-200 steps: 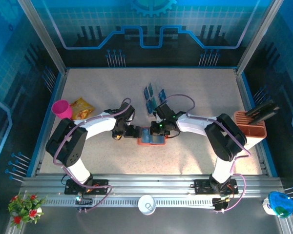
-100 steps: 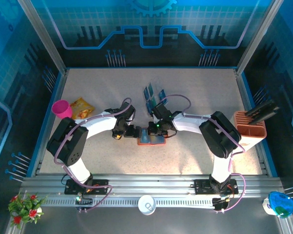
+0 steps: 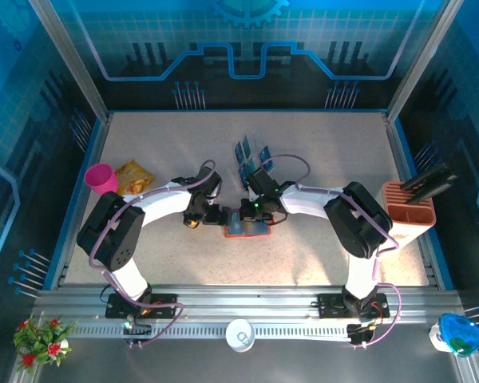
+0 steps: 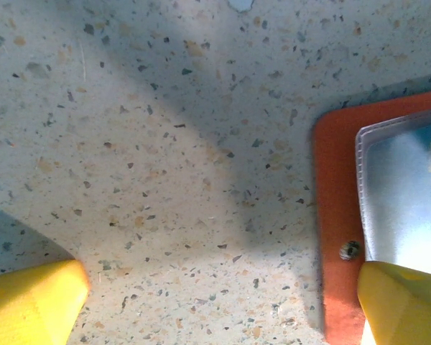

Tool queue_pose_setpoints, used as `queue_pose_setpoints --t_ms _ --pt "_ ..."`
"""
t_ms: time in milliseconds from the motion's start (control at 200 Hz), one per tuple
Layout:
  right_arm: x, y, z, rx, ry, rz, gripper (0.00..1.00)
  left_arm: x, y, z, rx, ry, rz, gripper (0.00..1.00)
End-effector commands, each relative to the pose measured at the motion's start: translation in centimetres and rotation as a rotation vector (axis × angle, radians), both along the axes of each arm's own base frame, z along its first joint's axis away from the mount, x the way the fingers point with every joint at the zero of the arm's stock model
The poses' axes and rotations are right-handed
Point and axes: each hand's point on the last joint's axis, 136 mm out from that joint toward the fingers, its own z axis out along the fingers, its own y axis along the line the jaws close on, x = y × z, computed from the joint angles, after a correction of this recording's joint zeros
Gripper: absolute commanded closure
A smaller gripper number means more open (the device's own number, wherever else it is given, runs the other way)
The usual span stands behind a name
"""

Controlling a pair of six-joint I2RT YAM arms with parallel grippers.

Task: Put the credit cards into the card holder
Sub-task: Insert the credit card into the card slot.

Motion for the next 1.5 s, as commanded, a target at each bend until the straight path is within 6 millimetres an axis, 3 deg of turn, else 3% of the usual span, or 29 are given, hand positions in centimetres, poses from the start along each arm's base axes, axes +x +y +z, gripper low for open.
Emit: queue_pose_setpoints --t_ms 0,310,640,895,1101,1496 --pt "0.0 -1.0 1.5 0.021 -0.011 -0.029 1.0 -0.3 0.1 -0.8 0.009 0.023 -0.021 0.01" --pt "-0.2 -1.2 0.2 0.001 0.018 -0.013 1.0 -0.3 0.3 -1.0 0.012 0.025 -0.012 0.01" --pt "-0.8 -0.2 -1.4 -0.01 0.056 0.023 1.0 -0.2 0.2 -1.1 0.011 0.024 -0.01 0.01" --pt "-0.4 0.3 0.2 0.019 0.03 0.023 1.0 -0.2 0.2 -1.2 0.012 0.028 -0.006 0.01" --pt "0.2 -0.9 1.7 0.031 -0.002 -0.01 1.0 -0.1 0.2 -1.0 0.013 0.023 -0.009 0.01" --pt "0.9 -2.8 2.8 0.019 -0.016 -0.035 1.0 2.5 2.2 2.5 -0.018 -0.043 0.111 0.01"
